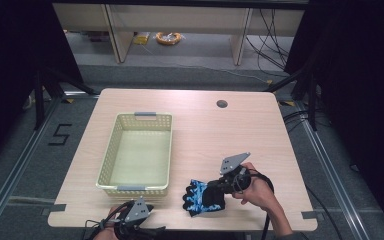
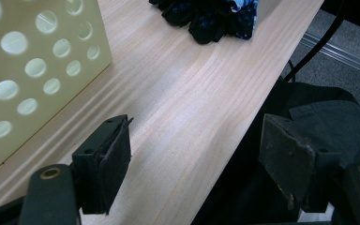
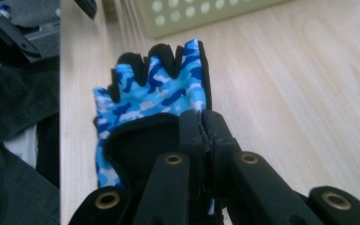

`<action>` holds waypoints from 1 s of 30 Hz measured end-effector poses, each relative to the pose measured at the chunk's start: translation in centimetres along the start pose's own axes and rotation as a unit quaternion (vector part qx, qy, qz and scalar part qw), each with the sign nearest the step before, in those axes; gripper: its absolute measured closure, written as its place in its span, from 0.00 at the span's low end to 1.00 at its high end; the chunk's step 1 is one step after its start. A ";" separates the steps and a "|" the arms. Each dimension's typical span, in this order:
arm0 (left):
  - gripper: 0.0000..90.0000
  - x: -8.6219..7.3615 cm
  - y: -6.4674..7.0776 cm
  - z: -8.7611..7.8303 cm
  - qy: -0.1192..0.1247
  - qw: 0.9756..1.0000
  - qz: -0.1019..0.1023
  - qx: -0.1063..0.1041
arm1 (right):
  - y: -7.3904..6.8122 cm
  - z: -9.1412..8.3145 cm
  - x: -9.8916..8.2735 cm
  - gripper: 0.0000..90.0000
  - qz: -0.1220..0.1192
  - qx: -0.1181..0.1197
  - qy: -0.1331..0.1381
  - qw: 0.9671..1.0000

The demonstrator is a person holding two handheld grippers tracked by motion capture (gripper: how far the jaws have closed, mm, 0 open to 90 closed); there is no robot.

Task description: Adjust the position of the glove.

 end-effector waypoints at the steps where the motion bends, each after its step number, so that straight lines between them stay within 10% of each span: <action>1: 0.28 0.1 0.1 0.0 0.004 1.000 -0.006 -0.002 | 0.1 0.3 0.0 0.97 -0.006 0.001 -0.007 1.000; 15: 0.28 0.6 0.5 0.7 0.003 1.000 -0.004 -0.004 | 0.5 2.0 -0.1 0.89 -0.015 -0.024 -0.035 0.999; 23: 0.29 0.9 0.3 0.7 0.003 1.000 0.011 0.003 | 0.2 -0.2 0.0 0.79 0.071 -0.060 0.006 0.996; 30: 0.30 1.9 0.8 1.3 0.002 1.000 0.022 0.002 | -0.7 -2.3 -2.3 0.76 0.175 -0.082 0.029 0.981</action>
Point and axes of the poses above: each handheld gripper's, and its own axes: z roughly forward along the jaws, x roughly out of its top, y roughly to its right, the point moved 8 cm from there along z, roughly forward along the jaws, and after that the axes turned 14 degrees about -y, right-handed, at the moved point
